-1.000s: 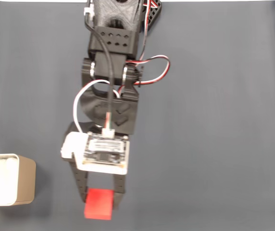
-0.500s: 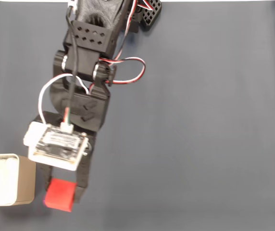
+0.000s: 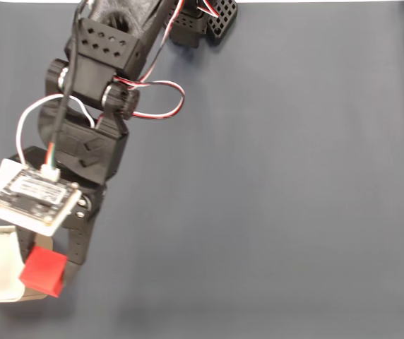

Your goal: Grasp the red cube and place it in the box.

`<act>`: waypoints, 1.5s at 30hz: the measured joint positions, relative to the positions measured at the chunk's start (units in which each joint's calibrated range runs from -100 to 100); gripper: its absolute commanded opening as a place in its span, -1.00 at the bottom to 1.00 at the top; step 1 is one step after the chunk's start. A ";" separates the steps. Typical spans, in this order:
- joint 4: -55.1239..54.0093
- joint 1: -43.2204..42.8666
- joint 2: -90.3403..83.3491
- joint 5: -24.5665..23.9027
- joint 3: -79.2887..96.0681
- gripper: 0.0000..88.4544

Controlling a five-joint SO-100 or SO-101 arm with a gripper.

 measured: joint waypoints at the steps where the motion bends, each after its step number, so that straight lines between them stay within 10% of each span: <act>1: 0.00 0.37 0.00 0.00 0.00 -0.81; 45: 0.00 8.68 10.94 0.49 -9.58 -0.81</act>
